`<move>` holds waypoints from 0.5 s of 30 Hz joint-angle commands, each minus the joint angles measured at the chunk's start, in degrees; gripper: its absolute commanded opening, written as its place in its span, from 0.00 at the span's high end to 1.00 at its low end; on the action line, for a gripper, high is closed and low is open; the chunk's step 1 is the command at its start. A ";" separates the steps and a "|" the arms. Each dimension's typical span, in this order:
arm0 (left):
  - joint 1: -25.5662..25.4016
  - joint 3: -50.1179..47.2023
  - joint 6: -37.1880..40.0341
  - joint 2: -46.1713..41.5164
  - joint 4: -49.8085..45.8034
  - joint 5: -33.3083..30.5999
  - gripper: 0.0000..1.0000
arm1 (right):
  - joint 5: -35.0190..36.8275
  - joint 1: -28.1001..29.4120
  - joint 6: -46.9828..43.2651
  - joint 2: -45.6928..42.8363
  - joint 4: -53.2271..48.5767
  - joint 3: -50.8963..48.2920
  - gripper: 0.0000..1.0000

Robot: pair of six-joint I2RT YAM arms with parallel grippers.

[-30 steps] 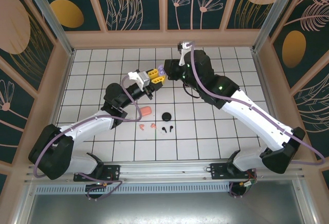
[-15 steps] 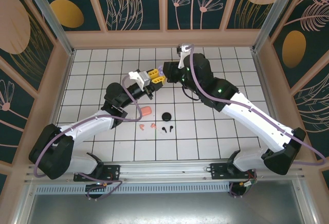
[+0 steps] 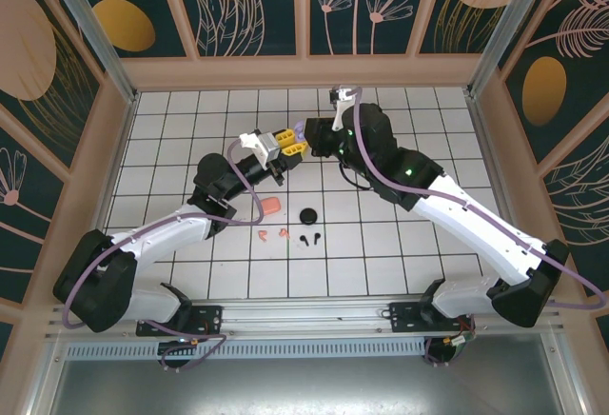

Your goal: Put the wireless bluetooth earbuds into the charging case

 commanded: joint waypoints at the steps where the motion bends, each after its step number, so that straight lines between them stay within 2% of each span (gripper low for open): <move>1: -0.29 2.11 0.66 -0.89 2.83 0.33 1.00 | 1.77 1.38 -1.05 0.32 -0.37 -1.26 0.83; 12: -0.23 2.49 0.78 -0.75 2.62 0.32 1.00 | 5.05 4.50 -4.27 0.63 -0.37 -2.40 0.84; 14: -0.24 2.53 0.70 -0.79 2.53 0.24 1.00 | 5.73 4.42 -3.54 0.65 -0.59 -2.40 0.81; 15: -0.29 2.43 0.70 -0.83 2.53 0.30 1.00 | 5.98 4.32 -3.07 0.69 -0.72 -2.24 0.74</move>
